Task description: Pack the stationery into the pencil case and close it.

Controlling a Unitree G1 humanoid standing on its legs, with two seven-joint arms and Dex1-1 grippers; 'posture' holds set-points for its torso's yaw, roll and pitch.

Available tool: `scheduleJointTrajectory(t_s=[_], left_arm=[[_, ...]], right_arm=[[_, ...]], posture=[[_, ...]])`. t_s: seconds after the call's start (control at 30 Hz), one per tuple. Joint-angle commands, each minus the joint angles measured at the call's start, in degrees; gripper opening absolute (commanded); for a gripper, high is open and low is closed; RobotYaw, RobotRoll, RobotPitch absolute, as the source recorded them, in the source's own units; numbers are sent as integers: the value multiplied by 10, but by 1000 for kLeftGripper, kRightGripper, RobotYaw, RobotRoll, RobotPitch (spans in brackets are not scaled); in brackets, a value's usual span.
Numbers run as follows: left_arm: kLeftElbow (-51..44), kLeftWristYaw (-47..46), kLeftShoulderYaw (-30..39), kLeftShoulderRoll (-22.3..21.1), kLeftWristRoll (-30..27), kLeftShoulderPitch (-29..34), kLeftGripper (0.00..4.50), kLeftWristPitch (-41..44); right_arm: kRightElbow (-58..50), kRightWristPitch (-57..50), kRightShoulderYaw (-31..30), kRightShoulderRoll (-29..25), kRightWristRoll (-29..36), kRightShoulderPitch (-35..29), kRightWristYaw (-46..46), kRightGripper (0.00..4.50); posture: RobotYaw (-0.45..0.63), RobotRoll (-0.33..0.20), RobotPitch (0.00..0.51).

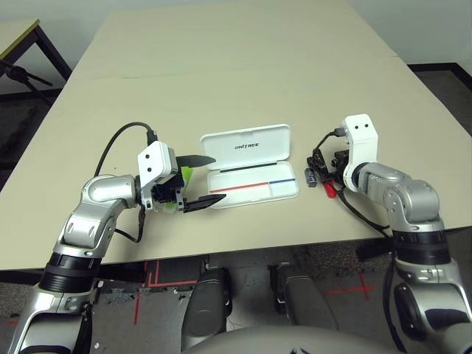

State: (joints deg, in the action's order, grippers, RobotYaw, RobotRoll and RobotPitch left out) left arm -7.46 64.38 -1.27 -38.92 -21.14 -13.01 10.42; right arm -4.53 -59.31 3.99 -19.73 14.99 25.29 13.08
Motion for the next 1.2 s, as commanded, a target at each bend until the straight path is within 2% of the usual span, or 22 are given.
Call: scheduleJointTrajectory(t_s=[0.03, 0.07, 0.13, 0.4, 0.43, 0.6, 0.77, 0.9, 1.07, 1.2], left_arm=[[-3, 0, -9, -5, 10, 3, 4476, -5], [-3, 0, -9, -4, 11, 3, 4476, -5], [-4, -1, -9, -4, 12, 4, 4500, -6], [-4, -1, -9, -3, 16, 3, 4500, -7], [-4, -1, -9, -2, 16, 3, 4500, -7], [-3, 0, -10, -2, 17, 2, 4500, -7], [-2, 2, -12, -3, 18, 1, 4500, -7], [-1, 2, -13, -3, 20, 0, 4500, -8], [1, 1, -14, -3, 21, -2, 4500, -10], [2, 0, -14, -3, 22, -3, 4500, -11]], right_arm=[[38, -17, -4, 0, -10, -4, -5, 4500], [45, -17, -4, 0, -11, -2, -6, 4500], [53, -16, -6, -2, -13, 1, -2, 3850], [60, -10, -2, -18, -15, 12, 10, 812], [64, -7, 0, -22, -16, 15, 12, 564], [83, 6, 5, -58, -14, 41, 41, 560], [73, 12, -17, -126, 8, 79, 131, 560], [46, 43, -60, -186, 16, 94, 235, 560], [30, 153, -122, -244, 6, 100, 375, 560], [41, 273, -155, -249, -10, 104, 461, 560]], posture=[[0, 0, 126], [0, 0, 126], [1, 0, 124], [2, 0, 123], [2, 0, 123], [-3, 0, 124], [-3, 0, 124], [-5, 0, 121], [-4, 0, 120], [2, 0, 119]])
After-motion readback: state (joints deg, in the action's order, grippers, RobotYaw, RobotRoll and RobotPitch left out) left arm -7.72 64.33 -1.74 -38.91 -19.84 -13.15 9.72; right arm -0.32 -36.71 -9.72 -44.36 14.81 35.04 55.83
